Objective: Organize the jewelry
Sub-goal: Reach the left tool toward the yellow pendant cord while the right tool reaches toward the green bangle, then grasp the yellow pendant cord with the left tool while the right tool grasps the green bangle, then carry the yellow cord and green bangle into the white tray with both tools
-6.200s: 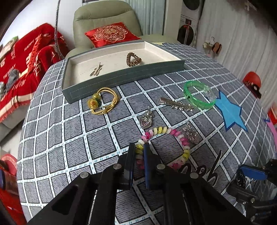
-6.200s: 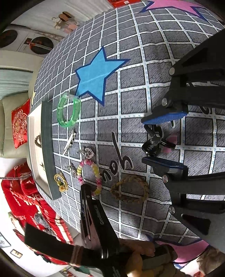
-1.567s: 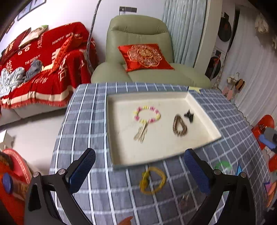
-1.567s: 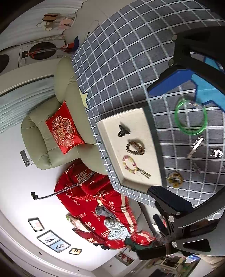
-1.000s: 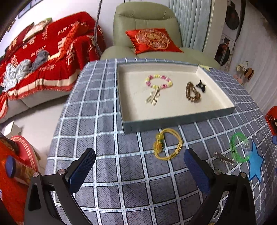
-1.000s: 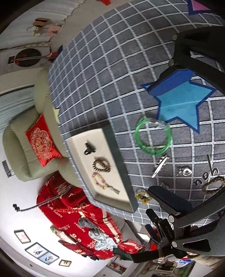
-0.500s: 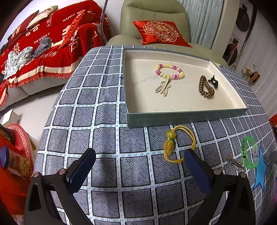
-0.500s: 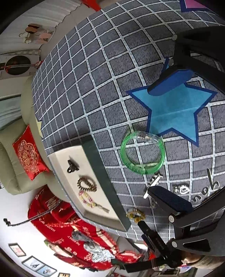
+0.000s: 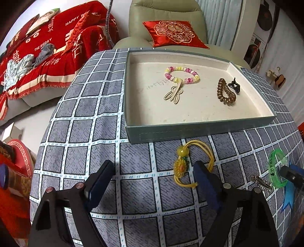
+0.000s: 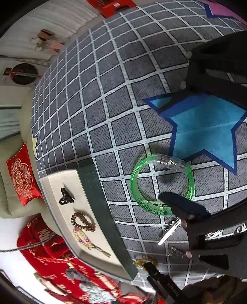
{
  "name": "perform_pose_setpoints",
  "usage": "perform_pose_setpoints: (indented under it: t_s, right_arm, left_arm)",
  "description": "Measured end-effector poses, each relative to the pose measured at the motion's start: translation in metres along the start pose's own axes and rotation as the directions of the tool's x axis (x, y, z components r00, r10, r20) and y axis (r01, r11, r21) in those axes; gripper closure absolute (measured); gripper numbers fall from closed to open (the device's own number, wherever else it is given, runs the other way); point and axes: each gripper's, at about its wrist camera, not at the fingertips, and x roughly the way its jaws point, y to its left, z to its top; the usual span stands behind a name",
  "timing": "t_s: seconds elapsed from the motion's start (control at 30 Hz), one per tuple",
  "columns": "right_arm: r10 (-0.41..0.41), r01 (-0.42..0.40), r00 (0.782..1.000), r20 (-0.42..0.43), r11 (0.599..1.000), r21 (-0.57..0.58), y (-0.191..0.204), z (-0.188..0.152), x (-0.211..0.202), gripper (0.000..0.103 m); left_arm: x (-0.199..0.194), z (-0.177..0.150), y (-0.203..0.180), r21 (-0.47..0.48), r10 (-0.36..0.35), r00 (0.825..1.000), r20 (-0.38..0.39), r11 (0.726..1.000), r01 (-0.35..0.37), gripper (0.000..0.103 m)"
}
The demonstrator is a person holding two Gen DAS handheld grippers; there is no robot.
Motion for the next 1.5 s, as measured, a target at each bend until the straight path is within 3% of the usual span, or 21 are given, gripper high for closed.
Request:
perform_pose_setpoints:
  t_s: [0.13, 0.2, 0.37, 0.47, 0.53, 0.57, 0.63, 0.77, 1.07, 1.27, 1.5]
  right_arm:
    - [-0.059, 0.059, 0.998, 0.007, 0.996, -0.073, 0.011, -0.004, 0.002, 0.031]
    - [-0.060, 0.061, 0.998, 0.013, 0.994, -0.090, 0.013, -0.004, 0.001, 0.035]
    - [-0.053, 0.054, 0.999, 0.012, 0.994, -0.100, 0.016, -0.004, -0.001, 0.050]
    - [-0.046, 0.047, 0.999, 0.011, 0.993, -0.105, 0.017, -0.004, -0.002, 0.062]
    - [-0.042, 0.044, 0.999, 0.013, 0.993, -0.111, 0.019, -0.004, -0.002, 0.073]
    - [-0.046, 0.047, 0.999, 0.015, 0.993, -0.110, 0.020, -0.005, -0.003, 0.084]
    - [-0.034, 0.035, 0.999, 0.018, 0.994, -0.102, 0.020, -0.006, -0.003, 0.092]
    - [-0.020, 0.022, 0.999, 0.029, 0.996, -0.086, 0.017, -0.008, -0.007, 0.092]
    - [0.060, -0.054, 0.995, 0.078, 0.996, -0.070, 0.009, 0.003, -0.037, 0.092]
    - [0.114, -0.105, 0.988, 0.108, 0.991, -0.078, 0.019, 0.026, -0.052, 0.092]
    - [0.094, -0.075, 0.988, 0.124, 0.986, -0.149, 0.041, 0.063, -0.051, 0.092]
  left_arm:
    - [-0.002, -0.001, -0.007, 0.032, 0.017, 1.000, 0.014, 0.999, -0.017, 0.015]
    - [-0.002, -0.001, -0.009, 0.034, 0.009, 1.000, 0.013, 0.999, -0.010, 0.016]
    - [-0.005, -0.001, -0.016, 0.068, 0.001, 1.000, 0.021, 0.998, -0.002, 0.034]
    - [-0.006, -0.002, -0.021, 0.094, -0.015, 1.000, 0.022, 0.995, 0.013, 0.050]
    - [-0.007, -0.002, -0.024, 0.113, -0.026, 0.999, 0.023, 0.993, 0.023, 0.074]
    - [-0.008, -0.003, -0.025, 0.120, -0.031, 0.999, 0.022, 0.992, 0.028, 0.076]
    - [-0.009, -0.004, -0.025, 0.119, -0.055, 0.998, 0.020, 0.991, 0.052, 0.076]
    - [-0.018, -0.006, -0.020, 0.092, -0.118, 0.993, 0.026, 0.989, 0.115, 0.076]
    - [-0.049, 0.002, -0.009, 0.070, -0.190, 0.979, 0.077, 0.980, 0.185, 0.076]
    - [-0.066, 0.019, -0.004, 0.061, -0.228, 0.967, 0.114, 0.973, 0.222, 0.076]
    - [-0.074, 0.054, -0.004, 0.072, -0.237, 0.960, 0.150, 0.971, 0.228, 0.076]
